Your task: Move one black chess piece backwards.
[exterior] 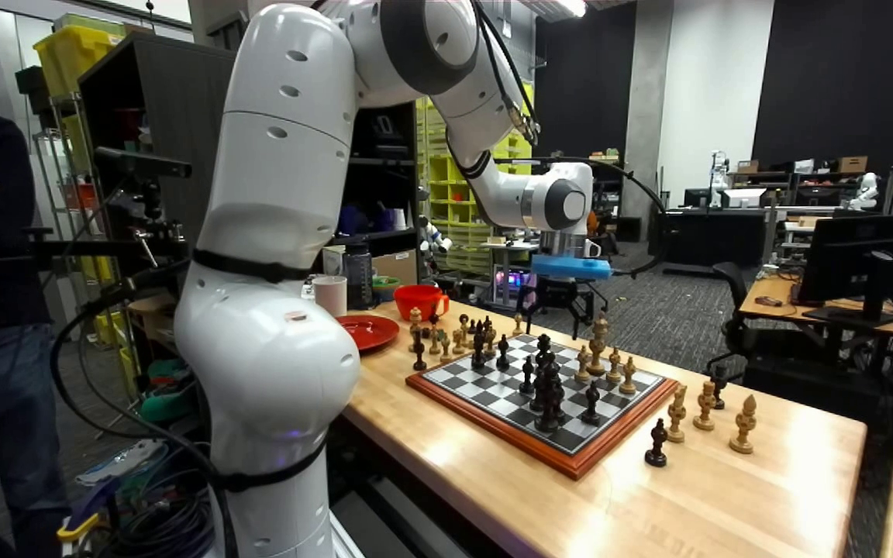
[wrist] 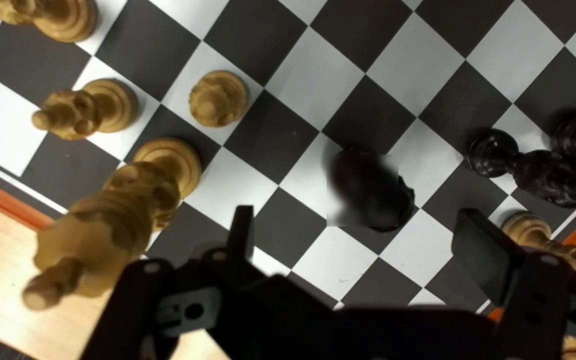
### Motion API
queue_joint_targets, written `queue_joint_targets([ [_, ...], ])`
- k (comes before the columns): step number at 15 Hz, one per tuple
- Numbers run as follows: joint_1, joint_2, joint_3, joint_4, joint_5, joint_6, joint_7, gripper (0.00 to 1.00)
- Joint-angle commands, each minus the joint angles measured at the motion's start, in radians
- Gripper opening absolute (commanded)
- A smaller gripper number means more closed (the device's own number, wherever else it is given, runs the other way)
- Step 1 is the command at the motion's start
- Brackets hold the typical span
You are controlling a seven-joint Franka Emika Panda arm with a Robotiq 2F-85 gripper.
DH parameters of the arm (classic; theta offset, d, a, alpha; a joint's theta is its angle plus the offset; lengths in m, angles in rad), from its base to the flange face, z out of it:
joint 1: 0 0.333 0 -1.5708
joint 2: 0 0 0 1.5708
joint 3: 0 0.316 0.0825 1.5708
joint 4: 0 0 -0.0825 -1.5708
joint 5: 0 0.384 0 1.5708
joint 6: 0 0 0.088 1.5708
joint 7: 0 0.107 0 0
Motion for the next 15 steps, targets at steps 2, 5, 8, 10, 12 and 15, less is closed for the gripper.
queue_joint_targets([
  [2, -0.012, -0.005, 0.021, 0.000, 0.011, -0.023, 0.019, 1.00],
  [5, -0.011, -0.009, 0.024, -0.009, 0.009, -0.029, 0.028, 1.00],
  [8, -0.013, -0.011, 0.023, -0.016, 0.007, -0.034, 0.033, 1.00],
  [10, -0.015, -0.013, 0.022, -0.020, 0.008, -0.035, 0.034, 0.74],
  [12, -0.018, -0.015, 0.023, -0.020, 0.009, -0.036, 0.032, 0.61],
  [15, -0.018, -0.016, 0.024, -0.020, 0.007, -0.039, 0.030, 0.38],
])
